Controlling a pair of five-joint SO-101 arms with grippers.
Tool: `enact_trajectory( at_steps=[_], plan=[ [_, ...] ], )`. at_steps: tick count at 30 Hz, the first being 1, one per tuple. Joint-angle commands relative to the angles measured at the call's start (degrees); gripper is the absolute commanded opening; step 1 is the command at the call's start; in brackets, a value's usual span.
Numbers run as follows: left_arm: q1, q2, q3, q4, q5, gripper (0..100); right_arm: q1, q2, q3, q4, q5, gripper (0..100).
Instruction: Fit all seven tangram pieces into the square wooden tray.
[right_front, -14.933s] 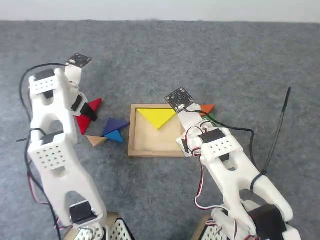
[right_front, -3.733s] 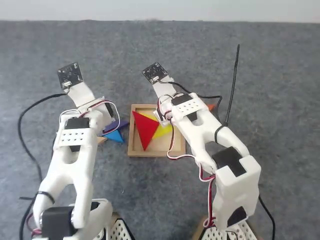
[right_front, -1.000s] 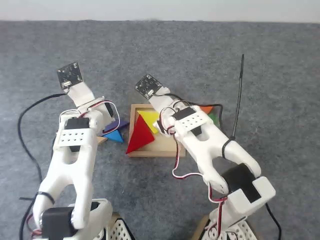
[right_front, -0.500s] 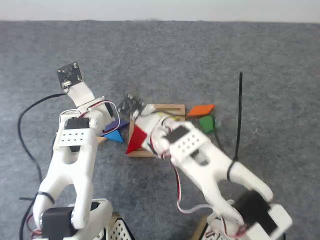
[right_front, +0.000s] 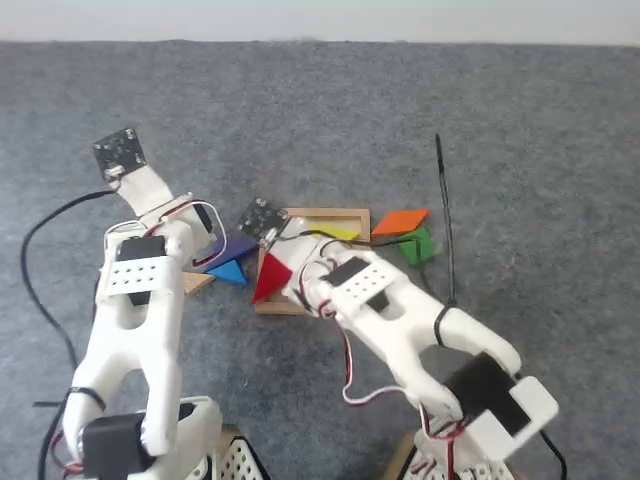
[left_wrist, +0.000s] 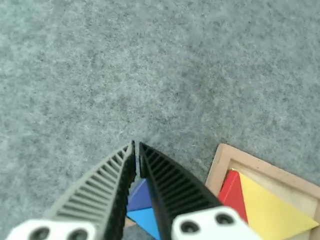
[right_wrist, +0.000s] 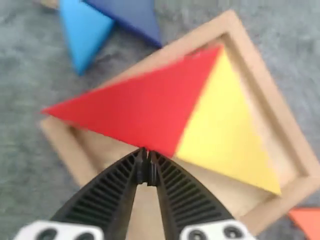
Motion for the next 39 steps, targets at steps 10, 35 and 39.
enact_trajectory(
  at_steps=[10,35,39],
  plan=[
    [-0.4,-2.5,-1.4,-1.1,0.3,1,0.1,-6.6,-5.2,7.1,3.6,0.7],
    [-7.8,-2.6,-3.5,-1.2,0.4,1,-0.5,2.9,-6.4,1.0,1.9,0.7],
    [-7.8,-2.6,-3.5,-1.2,0.4,1,-1.5,2.9,-6.5,3.0,3.5,0.7]
  ],
)
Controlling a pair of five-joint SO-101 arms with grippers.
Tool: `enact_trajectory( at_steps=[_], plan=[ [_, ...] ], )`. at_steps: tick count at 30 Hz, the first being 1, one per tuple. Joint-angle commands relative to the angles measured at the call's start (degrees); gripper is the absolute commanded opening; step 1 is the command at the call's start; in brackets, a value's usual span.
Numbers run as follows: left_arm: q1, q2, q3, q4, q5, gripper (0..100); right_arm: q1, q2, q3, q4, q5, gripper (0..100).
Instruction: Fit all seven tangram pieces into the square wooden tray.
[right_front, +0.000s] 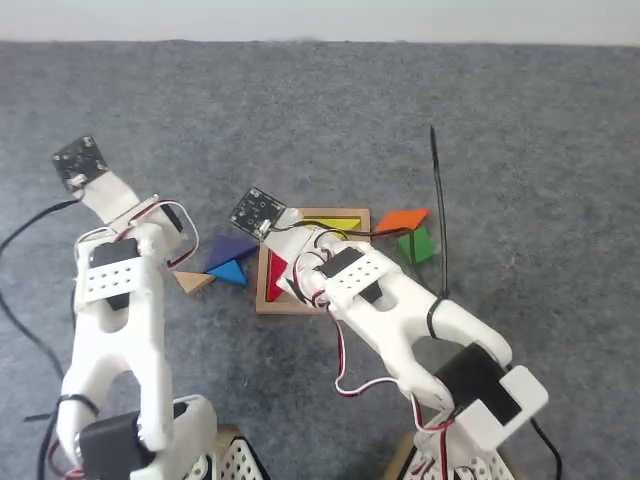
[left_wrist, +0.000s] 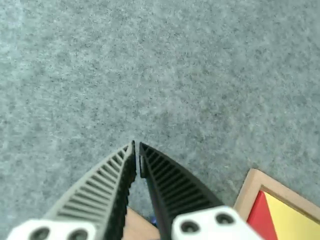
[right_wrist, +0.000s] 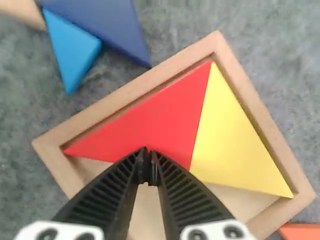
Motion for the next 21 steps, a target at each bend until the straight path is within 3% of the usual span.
enact_trajectory(
  at_steps=[1,8,15,21],
  plan=[
    [-0.1,-2.6,-3.3,-1.1,0.4,1,-0.4,-0.5,-1.8,1.7,1.4,0.7],
    [-0.1,-2.8,-3.3,-1.1,0.3,1,0.0,-1.0,-3.4,1.9,1.3,0.7],
    [0.0,-2.6,-3.3,-1.1,0.3,1,0.0,-11.6,-1.4,5.8,1.3,0.7],
    [0.1,-2.5,-3.3,-1.1,0.3,1,5.2,-15.6,1.1,10.2,1.3,0.7]
  ],
)
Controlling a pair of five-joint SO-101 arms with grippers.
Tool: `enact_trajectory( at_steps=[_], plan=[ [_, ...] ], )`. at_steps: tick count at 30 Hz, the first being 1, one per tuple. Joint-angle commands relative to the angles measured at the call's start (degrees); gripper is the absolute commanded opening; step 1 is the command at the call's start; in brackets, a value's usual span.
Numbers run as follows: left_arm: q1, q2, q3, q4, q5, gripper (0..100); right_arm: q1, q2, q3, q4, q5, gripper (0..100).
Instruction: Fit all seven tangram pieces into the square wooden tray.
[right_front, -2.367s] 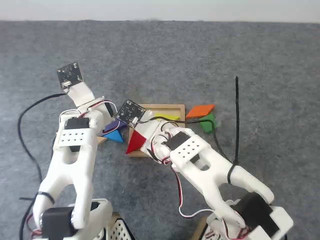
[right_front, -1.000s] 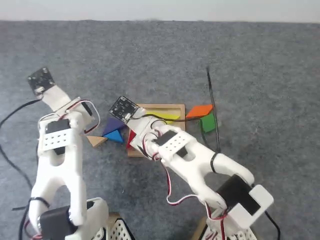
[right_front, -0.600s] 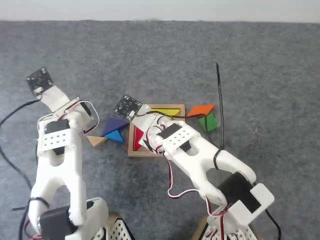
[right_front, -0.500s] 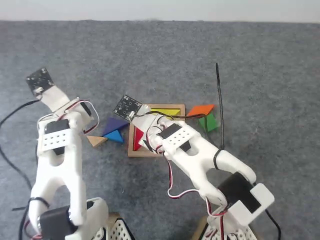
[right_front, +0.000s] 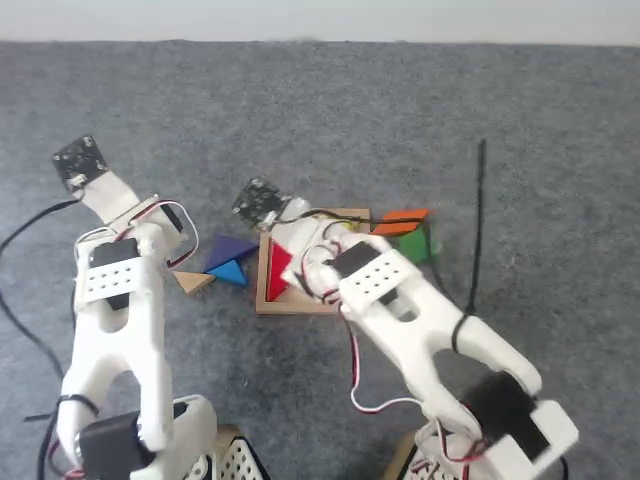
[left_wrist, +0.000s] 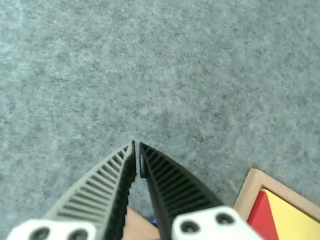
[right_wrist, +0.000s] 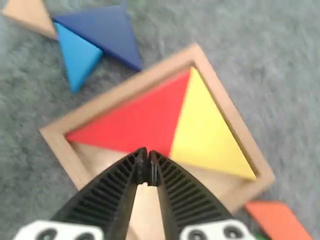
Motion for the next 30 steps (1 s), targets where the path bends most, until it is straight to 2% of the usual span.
enact_trajectory(
  at_steps=[1,6,11,19,24,30],
  plan=[
    [0.1,-2.5,-3.3,-1.2,0.3,1,2.9,-3.9,0.7,2.3,0.4,0.7],
    [1.1,-2.5,-3.0,-1.2,0.3,1,2.2,0.4,2.3,1.4,0.3,0.7],
    [1.2,-2.5,-3.0,-1.2,0.2,1,1.6,8.7,1.8,-7.6,0.4,0.7],
    [1.2,-2.5,-3.0,-1.2,0.2,1,0.5,9.5,-1.3,-9.3,0.4,0.7],
    [1.2,-2.5,-3.0,-1.2,0.2,1,0.3,9.6,-1.1,-15.6,0.0,0.7],
    [1.2,-2.5,-3.0,-1.2,0.2,1,-1.3,8.9,-0.4,-15.8,0.4,0.7]
  ],
)
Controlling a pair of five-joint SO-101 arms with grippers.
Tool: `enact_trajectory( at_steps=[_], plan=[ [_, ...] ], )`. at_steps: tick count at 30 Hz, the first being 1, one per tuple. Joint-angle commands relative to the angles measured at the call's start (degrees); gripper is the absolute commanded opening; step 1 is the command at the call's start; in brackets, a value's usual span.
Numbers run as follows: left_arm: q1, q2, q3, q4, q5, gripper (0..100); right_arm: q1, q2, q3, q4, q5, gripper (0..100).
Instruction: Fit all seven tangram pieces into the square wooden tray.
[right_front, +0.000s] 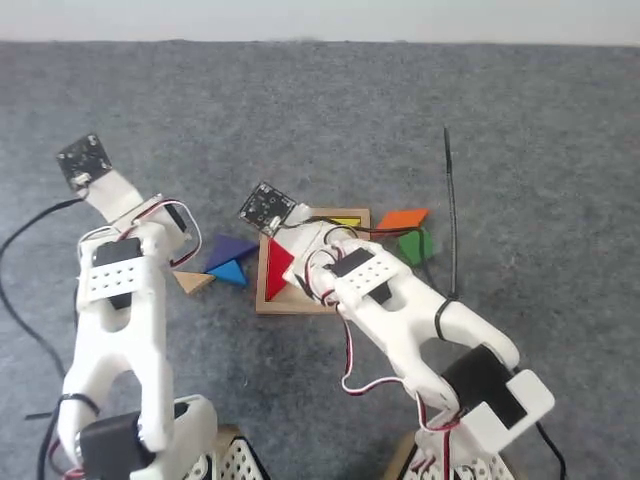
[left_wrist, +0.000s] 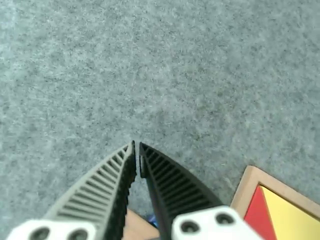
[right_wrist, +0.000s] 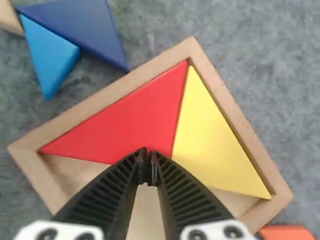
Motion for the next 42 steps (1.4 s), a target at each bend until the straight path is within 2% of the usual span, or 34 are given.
enact_trajectory(
  at_steps=[1,4,10,14,20,23,31,40,42],
  plan=[
    [0.3,-2.5,-3.0,-1.2,0.2,1,-0.1,-1.3,-2.1,-1.2,0.4,0.7],
    [0.1,-2.5,-3.0,-1.2,0.2,1,2.2,-5.4,-2.1,2.9,1.2,0.7],
    [0.0,-2.5,-3.1,-1.2,0.2,1,9.6,-16.7,-1.7,17.3,1.6,0.7],
    [0.3,-2.5,-3.0,-1.2,0.2,1,9.5,-12.6,-0.4,14.9,1.6,0.7],
    [0.1,-2.5,-3.0,-1.2,0.2,1,7.7,0.6,-1.1,-2.3,1.9,0.7],
    [0.1,-2.5,-3.0,-1.2,0.2,1,8.1,5.0,-3.9,-6.0,1.9,0.7],
    [0.1,-2.5,-3.0,-1.2,0.1,1,8.0,3.8,-4.9,-3.9,1.9,0.7],
    [-0.1,-2.5,-3.2,-1.1,-0.2,1,8.1,-17.8,2.5,12.8,1.8,0.7],
    [-1.0,-2.5,-3.4,-1.0,-4.0,1,7.6,-21.7,4.9,13.8,1.8,0.8]
  ],
)
